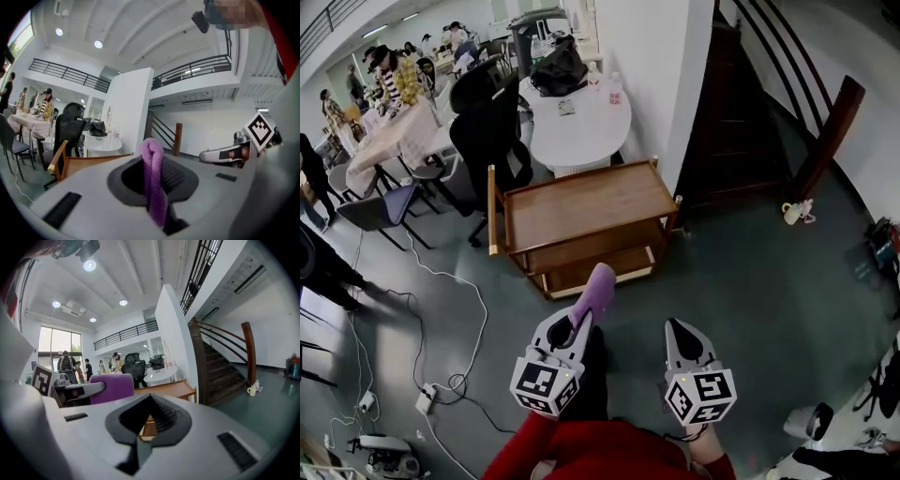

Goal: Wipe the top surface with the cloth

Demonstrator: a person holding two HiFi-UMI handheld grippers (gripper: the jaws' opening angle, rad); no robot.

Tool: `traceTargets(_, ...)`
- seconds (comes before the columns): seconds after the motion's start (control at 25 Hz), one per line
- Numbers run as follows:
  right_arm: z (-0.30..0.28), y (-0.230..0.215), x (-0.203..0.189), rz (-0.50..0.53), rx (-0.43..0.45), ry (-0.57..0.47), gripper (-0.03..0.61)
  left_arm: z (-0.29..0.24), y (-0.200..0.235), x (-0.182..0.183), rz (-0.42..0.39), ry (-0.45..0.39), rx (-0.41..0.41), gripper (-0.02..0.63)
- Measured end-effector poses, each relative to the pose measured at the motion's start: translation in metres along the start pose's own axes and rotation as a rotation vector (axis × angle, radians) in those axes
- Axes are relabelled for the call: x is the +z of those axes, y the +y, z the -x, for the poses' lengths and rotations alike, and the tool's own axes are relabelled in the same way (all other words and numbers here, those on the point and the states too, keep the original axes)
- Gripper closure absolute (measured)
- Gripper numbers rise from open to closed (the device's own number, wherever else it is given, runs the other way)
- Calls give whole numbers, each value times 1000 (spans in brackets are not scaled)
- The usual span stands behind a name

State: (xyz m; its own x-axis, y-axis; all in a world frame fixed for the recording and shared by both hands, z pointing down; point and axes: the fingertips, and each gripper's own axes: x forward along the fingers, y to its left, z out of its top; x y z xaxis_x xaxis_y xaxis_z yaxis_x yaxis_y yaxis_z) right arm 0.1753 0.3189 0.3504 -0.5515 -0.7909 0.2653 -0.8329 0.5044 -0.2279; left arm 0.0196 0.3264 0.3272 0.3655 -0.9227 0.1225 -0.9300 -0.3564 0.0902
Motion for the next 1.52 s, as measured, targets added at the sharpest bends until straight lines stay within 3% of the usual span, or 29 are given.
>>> traceTargets(0.28,-114,-42,40,35,-15,-2,575,-110,63,-6,27,31,-26,563)
traceTargets(0.48,-201,-64,91,13,-18,15,575,-183,112,21,58,52,-50,561)
traceTargets(0.88,-289,-108,131,31,-30,70,575,-259,161,28,113,85,-6,562)
traceTargets(1.04,-304,-127,127,21,-41,117,575,-287,166,13,178,135,-11,563)
traceTargets(1.16,-316,-152,131,4,-76,138,575,-356,163,4,289,186,-64,563)
traceTargets(1.36,-326,-183,121,-18,-132,180,575,-485,136,-19,283,274,-118,562)
traceTargets(1.52,-325,-199,117,-33,-148,195,575,-538,121,-53,270,373,-102,563)
